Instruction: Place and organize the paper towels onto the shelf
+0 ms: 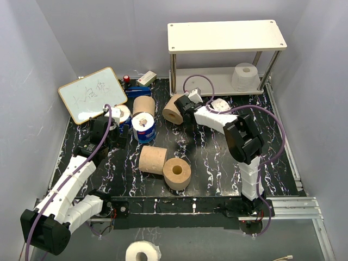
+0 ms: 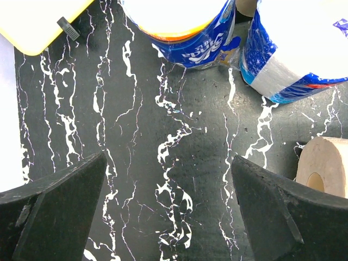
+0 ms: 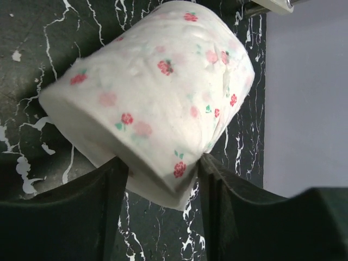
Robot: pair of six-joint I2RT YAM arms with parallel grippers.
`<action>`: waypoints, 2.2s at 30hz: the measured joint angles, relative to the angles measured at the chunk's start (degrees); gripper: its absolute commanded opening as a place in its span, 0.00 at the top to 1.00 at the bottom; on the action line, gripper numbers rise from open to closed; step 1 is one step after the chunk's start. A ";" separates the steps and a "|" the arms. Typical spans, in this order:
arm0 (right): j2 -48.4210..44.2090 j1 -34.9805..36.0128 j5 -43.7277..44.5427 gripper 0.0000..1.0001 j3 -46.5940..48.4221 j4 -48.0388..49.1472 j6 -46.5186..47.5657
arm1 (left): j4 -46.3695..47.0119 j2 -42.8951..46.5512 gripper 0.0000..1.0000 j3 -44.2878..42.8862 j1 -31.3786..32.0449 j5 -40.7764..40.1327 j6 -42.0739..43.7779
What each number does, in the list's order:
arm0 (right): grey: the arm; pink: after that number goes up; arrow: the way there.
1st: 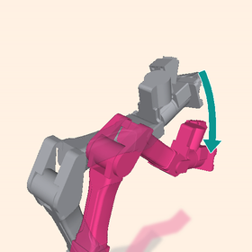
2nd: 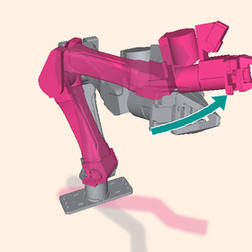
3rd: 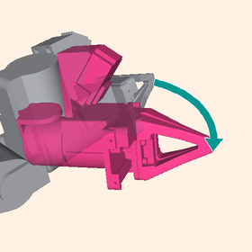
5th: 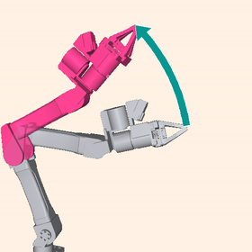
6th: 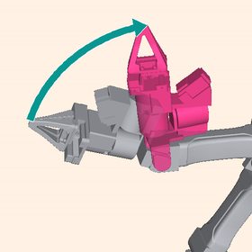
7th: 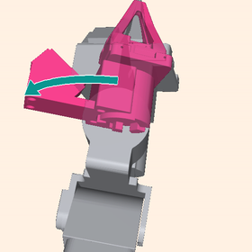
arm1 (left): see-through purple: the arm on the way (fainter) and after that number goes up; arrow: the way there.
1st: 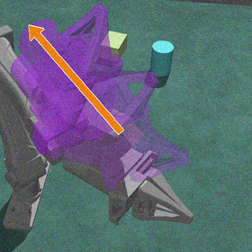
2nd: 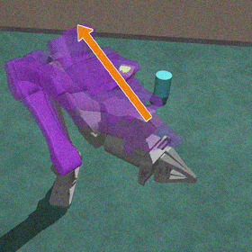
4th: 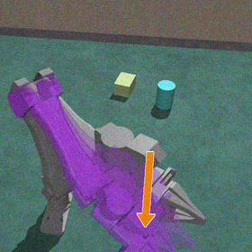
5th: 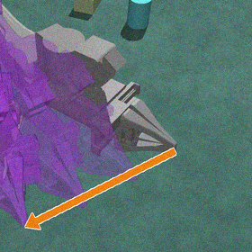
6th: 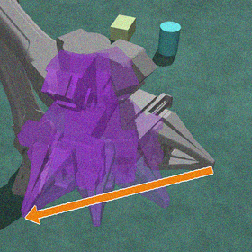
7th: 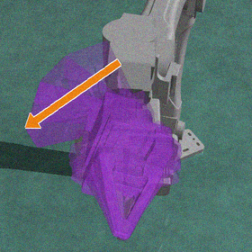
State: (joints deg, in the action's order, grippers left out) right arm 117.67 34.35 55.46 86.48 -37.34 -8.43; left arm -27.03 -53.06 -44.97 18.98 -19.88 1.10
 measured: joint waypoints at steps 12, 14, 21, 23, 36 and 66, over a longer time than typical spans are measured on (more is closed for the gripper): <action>0.00 -2.23 2.45 1.00 -0.20 3.76 -0.24 | 0.02 -0.02 0.02 0.00 0.00 -0.50 0.02; -1.16 -2.54 1.36 1.00 -1.25 4.15 -1.31 | 0.02 -0.11 0.02 0.00 0.00 -0.50 0.02; -13.49 -10.34 -17.68 1.00 -6.43 5.42 -10.82 | 0.00 -0.66 0.02 0.00 0.00 -0.48 0.22; -17.07 -13.25 -19.47 1.00 -8.26 5.62 -16.17 | 0.02 -0.79 0.02 0.00 0.00 -0.48 0.22; -36.52 -14.12 -25.77 1.00 -25.24 15.17 -44.33 | 0.02 -0.92 0.02 0.00 0.00 -0.46 0.35; -17.66 -26.53 -36.48 1.00 -15.65 35.56 -77.68 | 0.02 -0.98 0.02 0.00 0.17 -0.04 0.39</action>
State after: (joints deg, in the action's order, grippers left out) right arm 100.01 7.81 18.98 70.83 -1.78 -86.11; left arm -27.00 -54.04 -44.97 19.16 -19.92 1.50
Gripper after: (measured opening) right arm 0.262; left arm 0.981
